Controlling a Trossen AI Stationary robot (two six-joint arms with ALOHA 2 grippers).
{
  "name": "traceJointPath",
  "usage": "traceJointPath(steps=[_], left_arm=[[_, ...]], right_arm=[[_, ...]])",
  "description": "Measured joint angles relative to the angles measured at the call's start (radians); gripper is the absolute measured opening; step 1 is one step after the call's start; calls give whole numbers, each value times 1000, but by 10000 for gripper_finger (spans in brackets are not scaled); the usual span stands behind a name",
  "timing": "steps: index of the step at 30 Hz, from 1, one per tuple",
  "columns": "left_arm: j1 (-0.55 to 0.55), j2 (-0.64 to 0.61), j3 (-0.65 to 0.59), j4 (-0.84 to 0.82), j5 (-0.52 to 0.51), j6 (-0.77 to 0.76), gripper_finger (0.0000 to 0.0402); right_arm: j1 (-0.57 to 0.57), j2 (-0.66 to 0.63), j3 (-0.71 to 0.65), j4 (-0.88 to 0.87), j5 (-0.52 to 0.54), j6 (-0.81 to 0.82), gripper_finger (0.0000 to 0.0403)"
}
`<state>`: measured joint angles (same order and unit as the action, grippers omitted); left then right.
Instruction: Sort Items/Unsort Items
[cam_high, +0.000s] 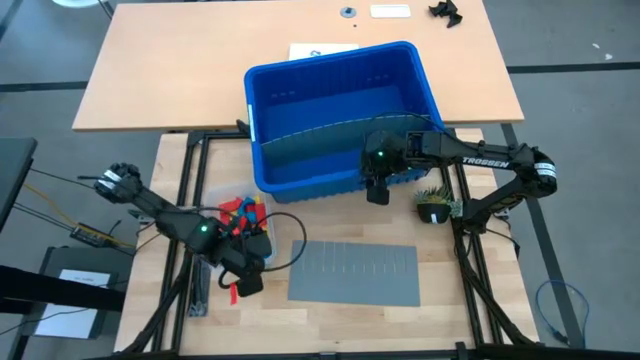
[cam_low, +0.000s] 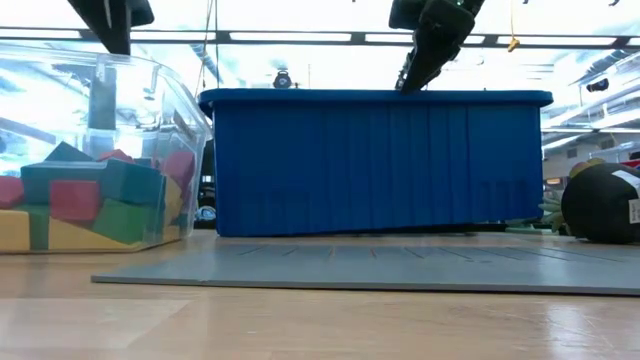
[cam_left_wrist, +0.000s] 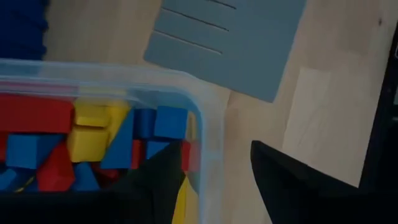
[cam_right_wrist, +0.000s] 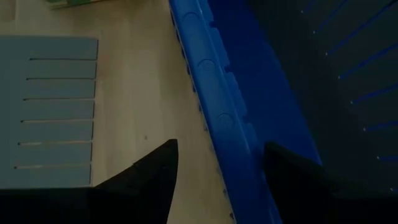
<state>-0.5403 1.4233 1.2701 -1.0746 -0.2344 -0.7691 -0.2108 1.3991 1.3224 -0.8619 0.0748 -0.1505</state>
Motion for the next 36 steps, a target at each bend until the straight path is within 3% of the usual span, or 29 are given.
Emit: traceJointPath(steps=[8, 18, 25, 30, 36], left_arm=[[-11, 72, 0, -2, 4, -2, 183], [-15, 109, 1, -213, 11, -143, 41], [-47, 90, 3, -279, -6, -246, 41], [-52, 91, -1, -370, -133, -31, 60], [-11, 86, -46, -509, -176, 75, 61]], right_arm=[[1, 0, 0, 0, -10, -10, 228], [2, 0, 0, 0, -60, -81, 227], [3, 0, 0, 10, -59, -95, 227], [3, 1, 0, 19, -57, -97, 227], [3, 1, 0, 20, -71, -105, 227]])
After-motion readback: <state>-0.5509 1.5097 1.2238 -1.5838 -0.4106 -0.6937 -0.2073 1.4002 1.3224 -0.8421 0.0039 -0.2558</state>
